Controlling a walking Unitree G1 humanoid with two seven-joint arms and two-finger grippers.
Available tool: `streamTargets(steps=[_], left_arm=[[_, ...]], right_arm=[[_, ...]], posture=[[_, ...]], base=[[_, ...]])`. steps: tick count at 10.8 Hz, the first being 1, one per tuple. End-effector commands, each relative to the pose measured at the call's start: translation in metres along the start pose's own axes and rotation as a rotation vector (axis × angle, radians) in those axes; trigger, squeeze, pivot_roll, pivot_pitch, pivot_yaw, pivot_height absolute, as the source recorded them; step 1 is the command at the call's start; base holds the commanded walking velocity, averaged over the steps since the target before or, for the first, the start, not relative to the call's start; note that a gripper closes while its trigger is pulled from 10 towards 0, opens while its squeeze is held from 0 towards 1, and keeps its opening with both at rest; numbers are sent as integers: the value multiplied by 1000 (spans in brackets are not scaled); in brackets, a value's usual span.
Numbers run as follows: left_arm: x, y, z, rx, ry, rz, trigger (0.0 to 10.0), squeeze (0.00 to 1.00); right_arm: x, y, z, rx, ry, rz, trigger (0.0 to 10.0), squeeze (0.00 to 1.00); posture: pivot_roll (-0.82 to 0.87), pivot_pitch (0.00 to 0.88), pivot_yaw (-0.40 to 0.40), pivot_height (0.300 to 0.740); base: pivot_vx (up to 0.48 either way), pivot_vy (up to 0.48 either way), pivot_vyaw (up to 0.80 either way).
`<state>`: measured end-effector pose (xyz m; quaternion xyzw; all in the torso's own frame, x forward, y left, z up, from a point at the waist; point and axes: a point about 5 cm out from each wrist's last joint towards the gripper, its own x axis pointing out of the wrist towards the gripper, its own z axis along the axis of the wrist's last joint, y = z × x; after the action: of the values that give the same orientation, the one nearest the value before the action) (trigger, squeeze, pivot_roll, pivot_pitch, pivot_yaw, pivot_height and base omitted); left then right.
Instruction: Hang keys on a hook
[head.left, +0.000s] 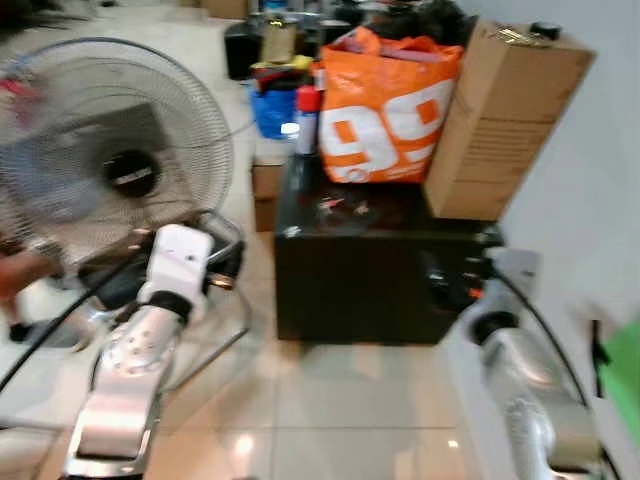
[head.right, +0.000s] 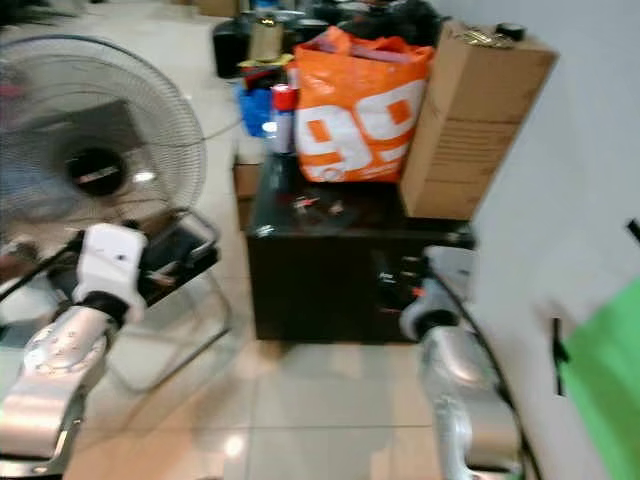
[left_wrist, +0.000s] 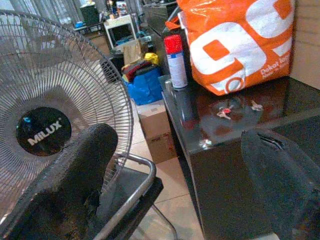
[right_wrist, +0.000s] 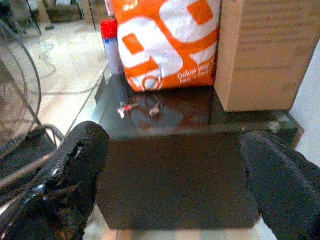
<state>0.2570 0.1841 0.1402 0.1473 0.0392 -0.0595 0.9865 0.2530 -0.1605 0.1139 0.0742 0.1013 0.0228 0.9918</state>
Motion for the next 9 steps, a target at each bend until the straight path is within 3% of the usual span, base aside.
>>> streamTargets(steps=[1,9], left_arm=[[1,-6,2,-8,-8,-18,10000,0],[1,-6,1,-13,-9,-14,10000,0]], right_arm=[[-1,-10,1,-8,2,-38,10000,1000],[1,-9,0,-34,14,-41,10000,1000]], posture=[[-51,0,-36,740],[-42,0,-45,740]], base=[[382,0,0],[387,0,0]])
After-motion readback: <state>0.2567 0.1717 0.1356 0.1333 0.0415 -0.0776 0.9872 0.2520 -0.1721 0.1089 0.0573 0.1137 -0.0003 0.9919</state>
